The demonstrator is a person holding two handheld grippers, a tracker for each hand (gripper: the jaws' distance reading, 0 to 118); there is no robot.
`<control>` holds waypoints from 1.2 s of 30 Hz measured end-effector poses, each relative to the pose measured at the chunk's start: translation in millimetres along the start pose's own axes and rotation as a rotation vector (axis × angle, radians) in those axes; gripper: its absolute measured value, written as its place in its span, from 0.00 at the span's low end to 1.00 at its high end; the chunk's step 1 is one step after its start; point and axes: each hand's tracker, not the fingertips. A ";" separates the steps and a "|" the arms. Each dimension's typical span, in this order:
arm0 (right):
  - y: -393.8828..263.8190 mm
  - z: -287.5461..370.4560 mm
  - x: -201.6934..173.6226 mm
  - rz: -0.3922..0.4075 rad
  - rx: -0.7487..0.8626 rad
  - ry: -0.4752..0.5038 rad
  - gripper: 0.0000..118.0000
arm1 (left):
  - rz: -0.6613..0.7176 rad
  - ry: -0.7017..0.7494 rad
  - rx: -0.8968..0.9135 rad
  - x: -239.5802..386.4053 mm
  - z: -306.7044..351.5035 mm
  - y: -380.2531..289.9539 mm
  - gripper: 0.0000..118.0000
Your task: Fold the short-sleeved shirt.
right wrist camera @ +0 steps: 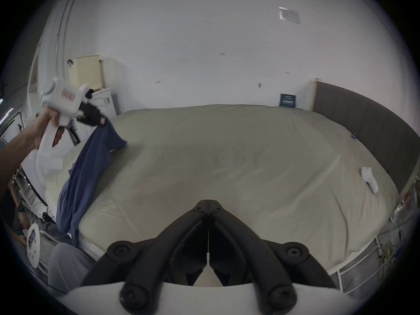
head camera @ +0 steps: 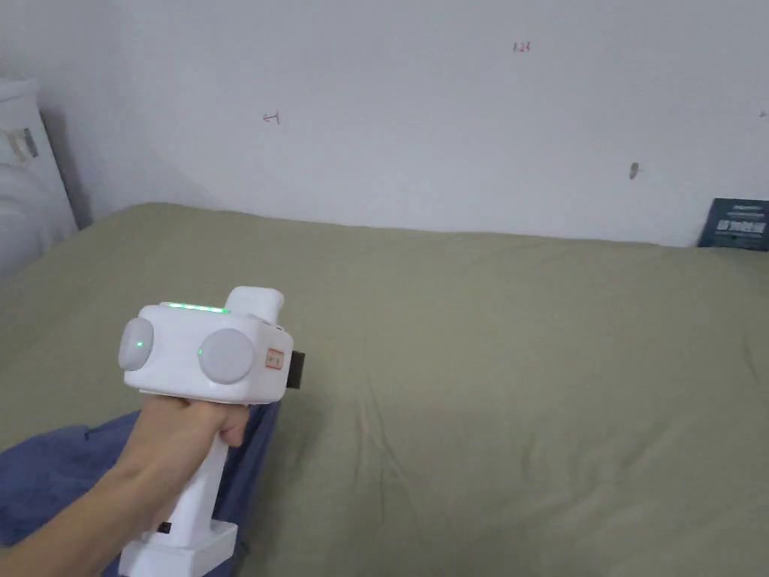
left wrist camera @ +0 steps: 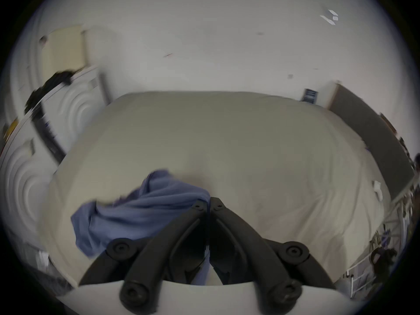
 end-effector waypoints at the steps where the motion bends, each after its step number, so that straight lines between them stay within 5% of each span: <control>1: -0.5 3.0 7.9 -0.015 0.000 -0.023 0.02 | -0.010 -0.049 0.003 26.5 -3.9 9.3 0.00; 11: -4.4 10.8 55.6 -0.105 -0.009 -0.124 0.02 | -0.128 -0.415 -0.047 205.7 -43.1 7.0 0.00; 19: -13.9 2.0 58.9 -0.114 -0.062 -0.124 0.02 | -0.123 -0.243 -0.313 210.7 -142.9 -86.1 0.02; 20: -13.9 2.7 57.7 -0.111 -0.062 -0.121 0.02 | -0.124 -0.249 -0.304 205.0 -139.9 -88.7 0.11; 22: -12.7 1.9 55.1 -0.098 -0.057 -0.118 0.02 | -0.069 -0.296 -0.265 190.1 -125.1 -89.7 0.69; 24: -8.9 2.8 51.5 -0.101 -0.050 -0.112 0.02 | -0.055 -0.266 -0.232 176.1 -97.9 -85.2 0.93; 34: 24.1 39.1 17.0 -0.027 0.119 -0.024 0.02 | -0.009 -0.022 0.322 51.7 149.5 -96.1 0.89; 35: 30.9 43.2 12.2 -0.017 0.156 -0.025 0.02 | -0.013 0.048 0.375 41.2 173.6 -104.3 0.85; 36: 33.9 45.5 9.9 -0.014 0.181 -0.018 0.02 | -0.014 0.096 0.427 29.8 197.5 -112.2 0.69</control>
